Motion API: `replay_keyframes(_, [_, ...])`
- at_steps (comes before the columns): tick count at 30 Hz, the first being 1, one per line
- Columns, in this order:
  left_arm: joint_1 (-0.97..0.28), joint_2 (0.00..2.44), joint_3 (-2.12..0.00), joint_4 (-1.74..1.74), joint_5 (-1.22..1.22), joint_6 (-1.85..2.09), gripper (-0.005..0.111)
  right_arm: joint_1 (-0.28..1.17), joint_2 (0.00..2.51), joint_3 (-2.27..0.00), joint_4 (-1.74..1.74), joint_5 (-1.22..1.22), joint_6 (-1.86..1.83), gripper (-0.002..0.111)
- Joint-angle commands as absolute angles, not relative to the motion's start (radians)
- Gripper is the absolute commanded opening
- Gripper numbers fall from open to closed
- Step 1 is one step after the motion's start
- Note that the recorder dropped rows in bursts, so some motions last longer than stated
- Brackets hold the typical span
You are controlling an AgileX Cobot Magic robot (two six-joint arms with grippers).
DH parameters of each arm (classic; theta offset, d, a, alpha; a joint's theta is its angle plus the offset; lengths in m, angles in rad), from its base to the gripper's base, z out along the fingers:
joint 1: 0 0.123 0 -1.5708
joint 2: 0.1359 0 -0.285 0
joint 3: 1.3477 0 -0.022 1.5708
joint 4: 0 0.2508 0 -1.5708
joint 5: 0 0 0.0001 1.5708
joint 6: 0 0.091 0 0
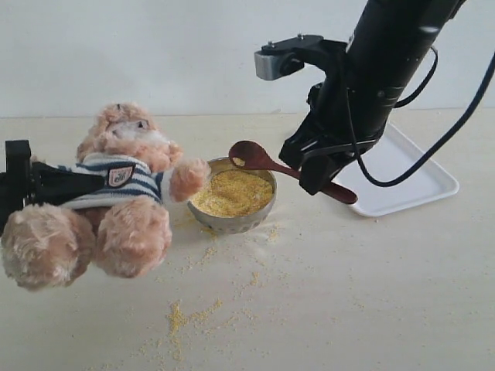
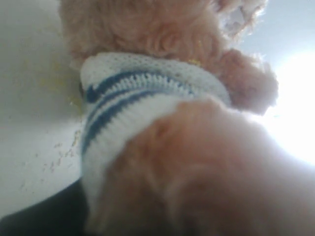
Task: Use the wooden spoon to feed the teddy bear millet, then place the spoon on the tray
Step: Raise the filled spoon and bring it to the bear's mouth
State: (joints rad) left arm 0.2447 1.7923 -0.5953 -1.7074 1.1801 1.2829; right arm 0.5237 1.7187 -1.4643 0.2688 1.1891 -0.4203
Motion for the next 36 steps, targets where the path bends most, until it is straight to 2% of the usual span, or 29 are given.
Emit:
replay_keyframes(1, [0.247, 1.792, -0.512, -1.7, 1.221, 1.272, 0.005, 0.518, 1.673, -1.467, 0.311, 1.209, -0.429, 0.0])
replay_keyframes(8, [0.247, 1.792, -0.449, -1.707, 1.221, 1.272, 0.005, 0.538, 1.675, -1.467, 0.393, 1.175, -0.439, 0.0])
replay_keyframes(19, [0.242, 1.792, -0.449, -1.739, 1.221, 1.272, 0.005, 0.684, 1.712, -1.467, 0.385, 0.883, -0.455, 0.0])
replay_keyframes(24, [0.165, 1.792, -0.449, -1.744, 1.221, 1.283, 0.005, 0.735, 1.787, -1.467, 0.36, 0.804, -0.512, 0.0])
replay_keyframes(36, [0.162, 1.792, -0.449, -1.744, 1.221, 1.288, 0.005, 0.843, 1.791, -1.467, -0.069, 0.816, -0.461, 0.0])
